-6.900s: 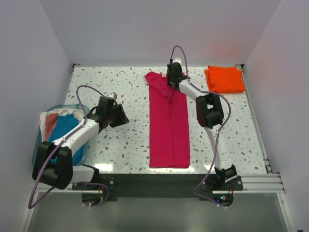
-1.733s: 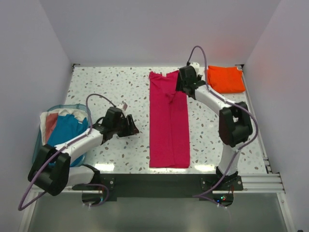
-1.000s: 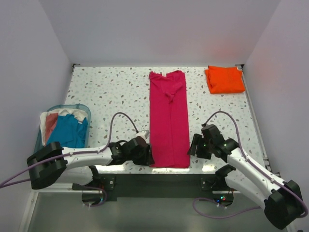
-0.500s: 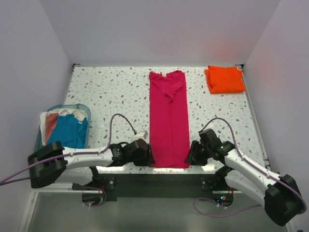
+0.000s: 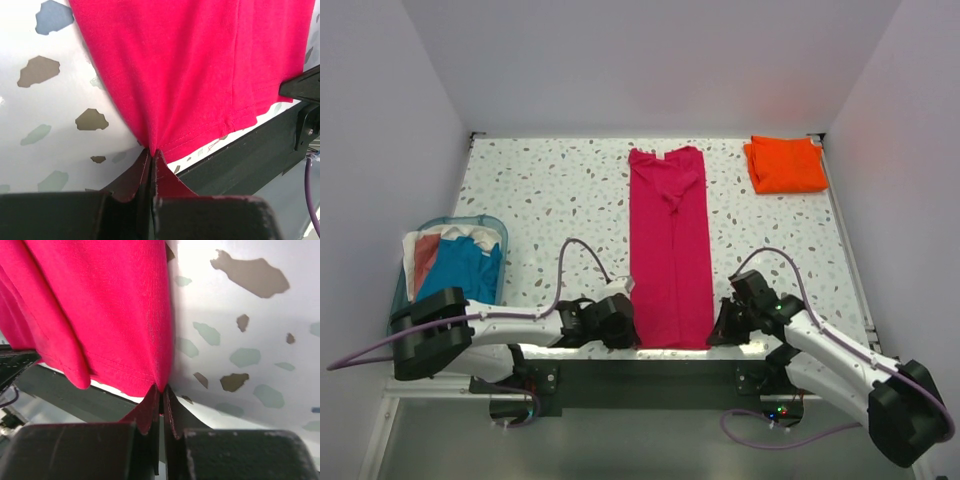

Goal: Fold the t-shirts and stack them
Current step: Fold the tshirt

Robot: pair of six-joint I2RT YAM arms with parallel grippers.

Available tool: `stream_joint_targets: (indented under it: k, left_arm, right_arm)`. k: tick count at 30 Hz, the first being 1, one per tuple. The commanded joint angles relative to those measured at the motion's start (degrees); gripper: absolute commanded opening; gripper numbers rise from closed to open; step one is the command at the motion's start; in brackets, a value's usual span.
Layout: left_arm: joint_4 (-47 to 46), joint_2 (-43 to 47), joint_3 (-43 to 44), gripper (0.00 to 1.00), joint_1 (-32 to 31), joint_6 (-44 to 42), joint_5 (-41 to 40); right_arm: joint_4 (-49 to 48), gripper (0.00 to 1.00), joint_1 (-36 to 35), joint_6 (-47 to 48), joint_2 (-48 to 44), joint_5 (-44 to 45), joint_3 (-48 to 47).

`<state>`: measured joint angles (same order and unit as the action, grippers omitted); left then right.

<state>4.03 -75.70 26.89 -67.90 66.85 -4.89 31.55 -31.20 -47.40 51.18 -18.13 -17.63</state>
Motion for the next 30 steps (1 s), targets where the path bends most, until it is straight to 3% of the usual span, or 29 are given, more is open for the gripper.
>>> stream_joint_targets:
  k: [1,8,14,19,24,30]
  left_arm:
    - [5.3,-0.4,1.4,0.0,-1.9,-0.5,-2.2]
    - [11.5,2.1,3.2,0.0,-7.5,3.2,-4.8]
    - [14.3,3.3,6.9,0.0,-7.0,1.8,-9.4]
    - [11.9,3.8,12.2,0.0,4.2,-6.0,-9.1]
    - [10.6,-2.2,22.0,0.0,10.6,-12.6,-12.8]
    - [6.0,-10.2,27.8,0.0,19.9,-14.1,-13.0]
  right_arm:
    - [7.0,0.0,-1.0,2.6,-3.0,2.6,-0.8]
    - [10.5,0.0,-10.4,-2.9,-10.1,5.9,-2.3]
    - [12.0,0.0,-12.9,-0.5,-7.0,13.5,-9.6]
    - [10.9,0.0,-12.7,3.4,1.3,20.9,-21.8]
    - [3.8,0.0,-10.2,4.9,10.2,24.6,-28.4]
    - [-6.7,0.0,1.6,8.5,21.7,23.9,-34.3]
